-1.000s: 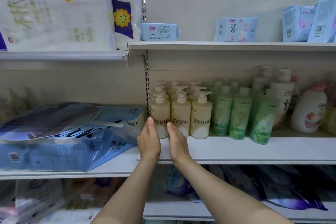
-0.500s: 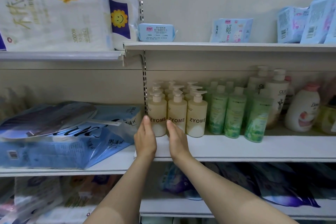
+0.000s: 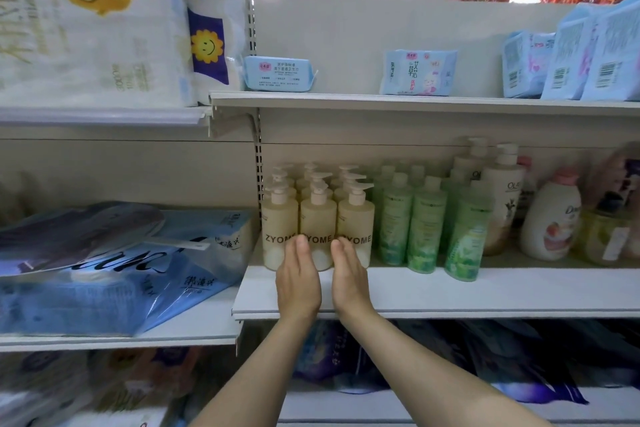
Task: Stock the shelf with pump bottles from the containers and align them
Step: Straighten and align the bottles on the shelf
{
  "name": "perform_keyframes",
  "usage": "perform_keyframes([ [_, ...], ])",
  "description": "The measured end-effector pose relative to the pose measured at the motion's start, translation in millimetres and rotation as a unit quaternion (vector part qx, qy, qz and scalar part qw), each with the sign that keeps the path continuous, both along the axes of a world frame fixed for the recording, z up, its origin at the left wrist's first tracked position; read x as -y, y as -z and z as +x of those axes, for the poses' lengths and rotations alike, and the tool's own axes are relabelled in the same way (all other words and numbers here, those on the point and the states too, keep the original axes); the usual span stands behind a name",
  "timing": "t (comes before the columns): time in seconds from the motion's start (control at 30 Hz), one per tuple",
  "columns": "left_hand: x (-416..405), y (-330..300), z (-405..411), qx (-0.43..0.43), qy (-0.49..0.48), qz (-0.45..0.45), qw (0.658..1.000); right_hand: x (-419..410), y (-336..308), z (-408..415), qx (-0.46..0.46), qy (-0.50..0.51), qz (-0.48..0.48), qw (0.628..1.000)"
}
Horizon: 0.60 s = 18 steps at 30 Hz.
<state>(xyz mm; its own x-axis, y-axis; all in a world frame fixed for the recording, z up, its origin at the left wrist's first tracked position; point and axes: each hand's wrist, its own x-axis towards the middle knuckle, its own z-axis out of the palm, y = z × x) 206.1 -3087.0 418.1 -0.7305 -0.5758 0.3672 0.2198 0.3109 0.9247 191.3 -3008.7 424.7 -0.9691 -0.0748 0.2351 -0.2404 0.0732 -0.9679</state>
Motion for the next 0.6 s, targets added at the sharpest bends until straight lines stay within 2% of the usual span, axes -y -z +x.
perform_keyframes([
  [0.37,2,4,2,-0.016,-0.020,-0.022,0.999,1,1,-3,0.001,-0.008,-0.016,1.000],
  [0.5,-5,3,9,-0.060,-0.041,-0.021,0.997,-12,-3,2,-0.058,0.052,-0.052,0.996],
  [0.6,-25,-2,9,-0.067,0.000,-0.018,0.998,-28,-11,-4,-0.078,0.113,-0.066,0.988],
])
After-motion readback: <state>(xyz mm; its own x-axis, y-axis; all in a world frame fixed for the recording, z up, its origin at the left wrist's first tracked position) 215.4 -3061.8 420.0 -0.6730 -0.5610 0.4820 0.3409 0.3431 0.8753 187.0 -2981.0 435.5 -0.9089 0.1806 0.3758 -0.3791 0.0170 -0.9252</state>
